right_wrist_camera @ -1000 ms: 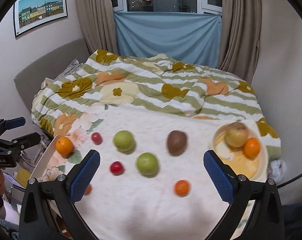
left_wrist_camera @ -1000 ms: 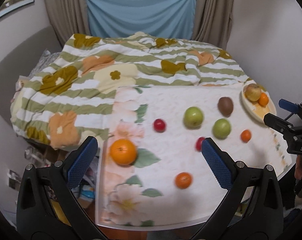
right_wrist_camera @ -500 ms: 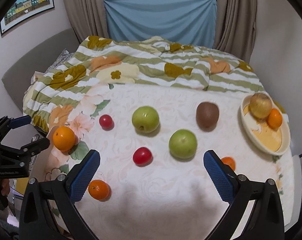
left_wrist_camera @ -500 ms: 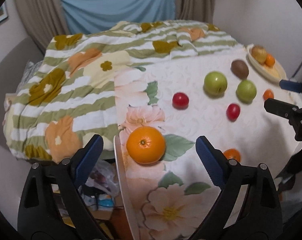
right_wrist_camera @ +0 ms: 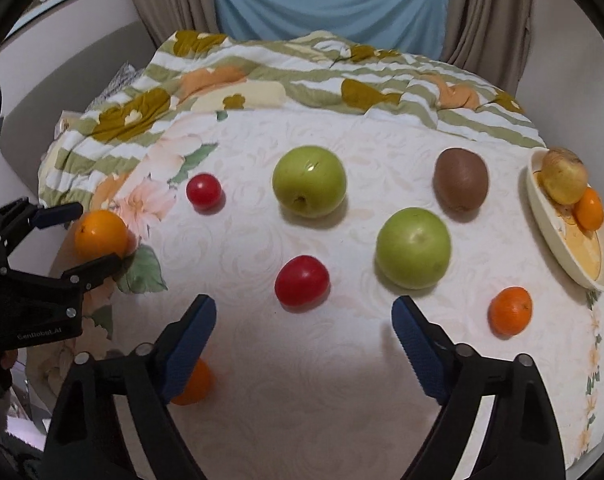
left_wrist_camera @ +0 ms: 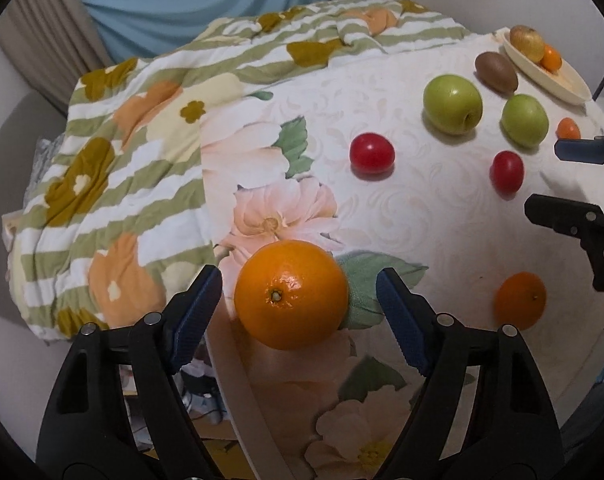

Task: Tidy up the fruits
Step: 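Grasp a second orange with the left tool while the right tool grasps a red tomato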

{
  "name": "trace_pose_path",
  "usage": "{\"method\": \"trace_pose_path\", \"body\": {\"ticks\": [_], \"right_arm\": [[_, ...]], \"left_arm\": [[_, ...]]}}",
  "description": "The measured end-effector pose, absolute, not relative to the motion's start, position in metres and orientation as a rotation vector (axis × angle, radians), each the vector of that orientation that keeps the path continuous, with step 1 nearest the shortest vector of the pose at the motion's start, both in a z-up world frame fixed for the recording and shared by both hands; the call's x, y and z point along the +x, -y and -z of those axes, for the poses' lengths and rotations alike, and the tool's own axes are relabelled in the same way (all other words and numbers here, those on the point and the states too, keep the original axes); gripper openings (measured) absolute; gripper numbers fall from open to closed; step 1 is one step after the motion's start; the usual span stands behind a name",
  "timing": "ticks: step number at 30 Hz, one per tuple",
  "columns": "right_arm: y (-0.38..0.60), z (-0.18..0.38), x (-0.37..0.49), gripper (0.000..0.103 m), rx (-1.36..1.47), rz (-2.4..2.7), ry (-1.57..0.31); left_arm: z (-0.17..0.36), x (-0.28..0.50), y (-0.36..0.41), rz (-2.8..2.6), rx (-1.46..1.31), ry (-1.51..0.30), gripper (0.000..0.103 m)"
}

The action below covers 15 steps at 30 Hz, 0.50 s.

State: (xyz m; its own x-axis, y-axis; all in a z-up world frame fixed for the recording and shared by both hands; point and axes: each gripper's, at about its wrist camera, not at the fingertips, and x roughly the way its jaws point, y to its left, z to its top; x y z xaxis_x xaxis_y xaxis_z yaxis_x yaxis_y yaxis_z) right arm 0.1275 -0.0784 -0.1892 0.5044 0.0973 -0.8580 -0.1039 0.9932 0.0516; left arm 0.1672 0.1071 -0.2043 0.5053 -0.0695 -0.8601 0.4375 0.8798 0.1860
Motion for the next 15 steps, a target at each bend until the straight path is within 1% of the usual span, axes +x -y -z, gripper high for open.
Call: {"method": "trace_pose_path", "body": {"ticks": [2, 3, 5, 7, 9, 11, 12, 14, 15], "right_arm": [[0.076, 0.192, 0.131, 0.086, 0.002, -0.133, -1.049], [0.075, 0.194, 0.132, 0.086, 0.007, -0.139, -1.053], [0.072, 0.196, 0.134, 0.079, 0.0, -0.146, -1.061], [0.07, 0.199, 0.137, 0.076, -0.014, -0.145, -1.068], [0.072, 0.201, 0.14, 0.075, -0.017, -0.143, -1.072], [0.074, 0.204, 0.142, 0.073, -0.012, -0.144, -1.079], [0.074, 0.206, 0.143, 0.071, -0.012, -0.143, -1.084], [0.073, 0.208, 0.145, 0.064, -0.012, -0.144, -1.095], [0.073, 0.21, 0.146, 0.062, -0.013, -0.145, -1.101]], "left_arm": [[0.209, 0.169, -0.106, 0.314, 0.423, -1.013, 0.083], [0.211, 0.171, -0.105, 0.313, 0.429, -1.022, 0.077], [0.216, 0.173, -0.105, 0.303, 0.444, -1.041, 0.075], [0.218, 0.174, -0.104, 0.304, 0.451, -1.043, 0.075], [0.22, 0.174, -0.102, 0.297, 0.476, -1.042, 0.074], [0.221, 0.174, -0.102, 0.28, 0.498, -1.034, 0.068], [0.22, 0.174, -0.102, 0.284, 0.495, -1.035, 0.068], [0.22, 0.175, -0.103, 0.281, 0.492, -1.039, 0.067], [0.219, 0.175, -0.103, 0.277, 0.492, -1.04, 0.067]]}}
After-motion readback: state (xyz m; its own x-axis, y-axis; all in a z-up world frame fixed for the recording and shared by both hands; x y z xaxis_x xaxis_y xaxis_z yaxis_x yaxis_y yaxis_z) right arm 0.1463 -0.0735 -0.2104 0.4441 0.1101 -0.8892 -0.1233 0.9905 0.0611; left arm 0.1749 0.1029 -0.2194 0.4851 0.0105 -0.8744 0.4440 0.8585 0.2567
